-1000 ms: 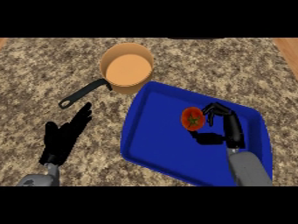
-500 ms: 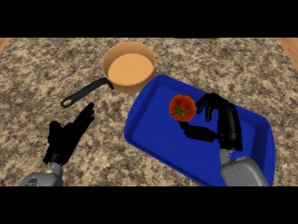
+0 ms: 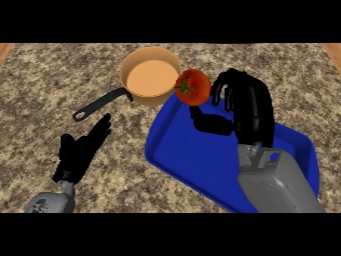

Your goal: Pick the tomato from the tray and place it in the pot

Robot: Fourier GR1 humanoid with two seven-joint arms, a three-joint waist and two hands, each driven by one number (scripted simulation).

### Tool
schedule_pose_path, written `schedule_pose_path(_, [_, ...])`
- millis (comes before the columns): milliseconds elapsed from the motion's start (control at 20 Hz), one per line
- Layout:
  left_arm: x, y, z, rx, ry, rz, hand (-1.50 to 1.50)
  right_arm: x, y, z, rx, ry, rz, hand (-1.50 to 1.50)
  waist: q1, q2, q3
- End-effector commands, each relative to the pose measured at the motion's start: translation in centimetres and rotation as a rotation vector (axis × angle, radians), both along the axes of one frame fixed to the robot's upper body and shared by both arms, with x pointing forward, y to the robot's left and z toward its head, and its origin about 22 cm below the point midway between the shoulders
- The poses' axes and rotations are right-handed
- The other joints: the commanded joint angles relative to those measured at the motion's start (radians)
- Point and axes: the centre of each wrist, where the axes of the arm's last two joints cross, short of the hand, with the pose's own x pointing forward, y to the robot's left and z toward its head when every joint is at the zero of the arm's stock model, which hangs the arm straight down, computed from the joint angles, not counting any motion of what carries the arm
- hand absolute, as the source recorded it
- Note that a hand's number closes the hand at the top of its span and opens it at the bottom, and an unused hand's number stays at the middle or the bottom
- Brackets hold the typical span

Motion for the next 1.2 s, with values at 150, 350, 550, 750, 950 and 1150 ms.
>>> schedule_pose_path(150, [-0.3,0.2,-0.4,0.001,-0.007,-0.029,0.00,4.1,5.4,5.3,-0.120,0.068,-0.005,1.50,0.019,0.006,0.001])
schedule_pose_path(350, [0.0,0.1,0.0,0.019,0.015,-0.034,0.00,6.5,7.6,7.1,-0.197,0.138,-0.019,1.50,0.026,0.007,0.001])
schedule_pose_path(550, [0.4,-0.6,0.7,-0.010,-0.025,-0.033,0.00,10.1,8.3,8.6,-0.261,0.218,0.004,1.50,0.038,0.011,0.001])
schedule_pose_path(750, [-0.9,-0.3,-0.4,0.020,-0.005,-0.026,0.00,12.0,9.1,7.3,-0.353,0.253,0.007,1.50,0.046,0.013,0.001])
schedule_pose_path(950, [0.4,-1.4,0.4,-0.008,-0.030,-0.060,0.00,12.7,10.8,6.7,-0.615,0.318,-0.109,1.50,0.060,0.021,-0.002])
schedule_pose_path(1150, [0.4,-1.7,0.6,0.007,-0.029,-0.082,0.00,13.8,10.7,5.5,-0.721,0.440,-0.143,1.50,0.084,0.026,-0.001])
